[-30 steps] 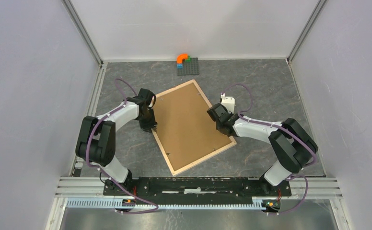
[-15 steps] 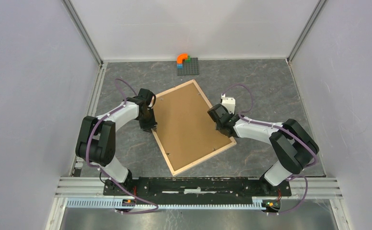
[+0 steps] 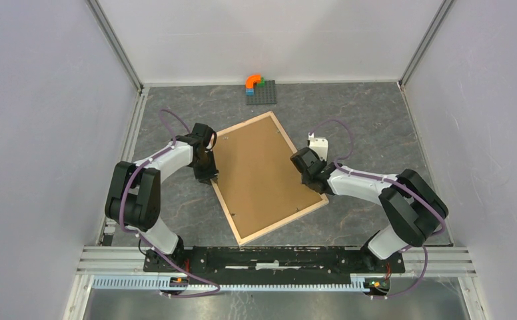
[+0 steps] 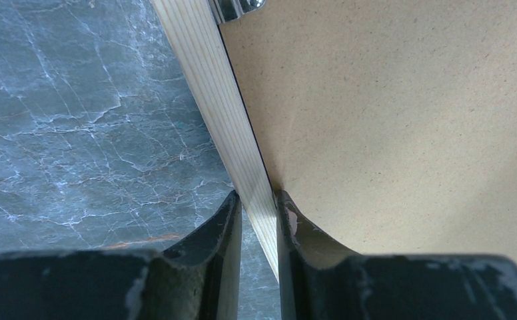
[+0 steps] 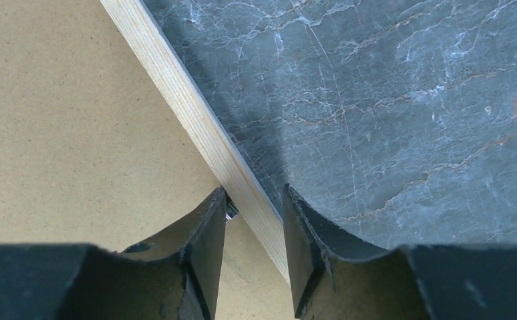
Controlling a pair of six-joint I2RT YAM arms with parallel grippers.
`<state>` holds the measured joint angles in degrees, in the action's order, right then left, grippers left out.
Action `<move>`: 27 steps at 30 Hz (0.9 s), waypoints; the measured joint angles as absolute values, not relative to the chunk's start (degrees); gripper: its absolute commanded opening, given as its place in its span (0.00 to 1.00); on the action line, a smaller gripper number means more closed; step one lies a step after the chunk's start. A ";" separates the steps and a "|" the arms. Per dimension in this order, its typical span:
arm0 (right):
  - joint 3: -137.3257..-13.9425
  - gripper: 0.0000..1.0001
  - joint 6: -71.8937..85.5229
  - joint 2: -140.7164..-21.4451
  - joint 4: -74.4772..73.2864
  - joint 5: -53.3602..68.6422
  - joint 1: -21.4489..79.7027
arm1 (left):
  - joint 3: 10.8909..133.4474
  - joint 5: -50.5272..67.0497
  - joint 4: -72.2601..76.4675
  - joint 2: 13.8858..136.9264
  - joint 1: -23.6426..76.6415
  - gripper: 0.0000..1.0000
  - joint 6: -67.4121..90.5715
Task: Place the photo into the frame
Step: Install the photo frame at the center of the board.
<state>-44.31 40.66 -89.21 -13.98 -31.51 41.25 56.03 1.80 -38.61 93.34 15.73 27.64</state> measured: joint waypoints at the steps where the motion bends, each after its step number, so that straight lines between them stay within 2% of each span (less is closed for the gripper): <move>1: -44.31 0.53 40.58 -89.21 -14.02 -31.51 41.25 | 56.03 1.80 -38.61 93.34 15.73 0.02 27.64; 4: -44.31 0.70 39.51 -89.08 -13.93 -31.44 41.10 | 56.03 1.78 -38.61 93.34 15.73 0.02 27.62; 6: -43.97 0.76 38.33 -88.71 -13.02 -30.39 40.99 | 56.03 1.76 -38.63 93.34 15.70 0.02 27.59; 14: -35.90 0.80 32.99 -82.52 -4.27 -20.14 40.77 | 56.97 1.76 -39.46 94.35 15.73 0.02 27.27; 20: -28.08 0.80 30.79 -76.36 2.09 -13.56 40.86 | 64.12 1.65 -42.76 100.27 15.33 0.02 26.22; 27: -27.14 0.93 28.71 -73.03 -0.16 -14.26 42.61 | 67.55 0.05 -43.00 102.59 15.38 0.02 24.71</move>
<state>-27.14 28.71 -73.03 -0.16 -14.26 42.61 67.55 0.05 -43.00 102.59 15.38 24.71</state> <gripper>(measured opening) 0.900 0.265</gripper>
